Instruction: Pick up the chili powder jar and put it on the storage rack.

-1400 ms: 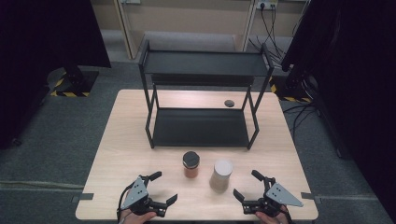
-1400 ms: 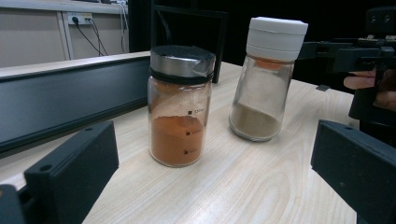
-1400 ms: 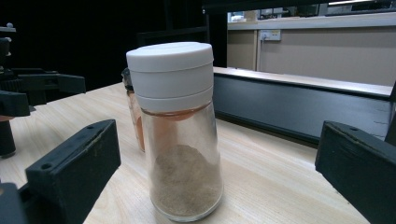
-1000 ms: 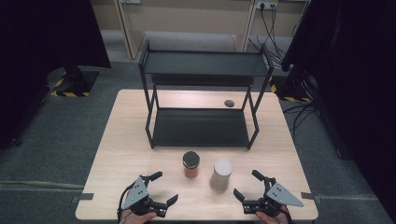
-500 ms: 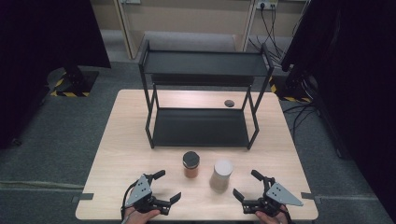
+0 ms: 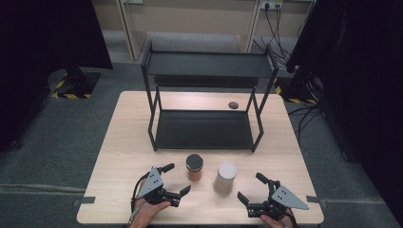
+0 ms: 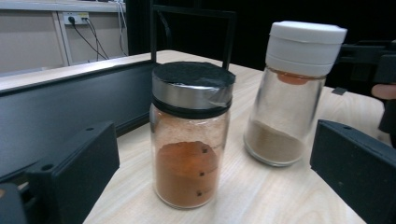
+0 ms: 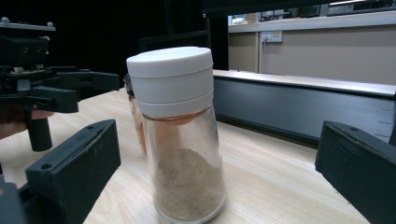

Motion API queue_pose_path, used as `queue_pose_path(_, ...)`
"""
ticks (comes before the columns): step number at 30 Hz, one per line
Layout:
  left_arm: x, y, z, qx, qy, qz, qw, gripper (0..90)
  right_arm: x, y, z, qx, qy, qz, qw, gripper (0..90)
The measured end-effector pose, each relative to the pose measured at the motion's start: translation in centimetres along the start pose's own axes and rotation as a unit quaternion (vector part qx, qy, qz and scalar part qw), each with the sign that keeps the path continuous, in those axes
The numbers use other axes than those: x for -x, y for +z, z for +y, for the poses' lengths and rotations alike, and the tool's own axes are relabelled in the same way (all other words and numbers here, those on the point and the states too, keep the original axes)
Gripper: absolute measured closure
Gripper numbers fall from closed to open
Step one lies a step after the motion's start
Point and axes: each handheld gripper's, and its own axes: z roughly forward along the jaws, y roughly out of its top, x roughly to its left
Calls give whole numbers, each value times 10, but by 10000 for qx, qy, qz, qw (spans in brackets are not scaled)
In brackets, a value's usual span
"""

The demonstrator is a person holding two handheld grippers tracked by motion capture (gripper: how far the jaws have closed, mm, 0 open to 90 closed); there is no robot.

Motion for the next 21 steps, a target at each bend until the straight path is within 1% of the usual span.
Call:
queue_pose_path(2,-1,2,0,-16,11,41,10000,7,0,0,0,-9,16,-6,10000,3)
queue_pose_path(4,-3,6,1,-81,22,34,10000,7,0,1,0,-15,10,-1,10000,3)
queue_pose_path(5,-3,7,2,-120,58,51,9999,7,0,1,0,-13,9,-3,10000,3)
queue_pose_path(8,-5,10,2,-147,28,46,9999,7,1,0,0,3,30,-3,10000,3)
queue_pose_path(17,-11,25,11,-222,216,9,9995,13,1,1,0,-16,36,2,10000,3)
queue_pose_path(21,-13,32,11,-264,185,-13,9995,15,1,0,0,-20,53,-1,10000,3)
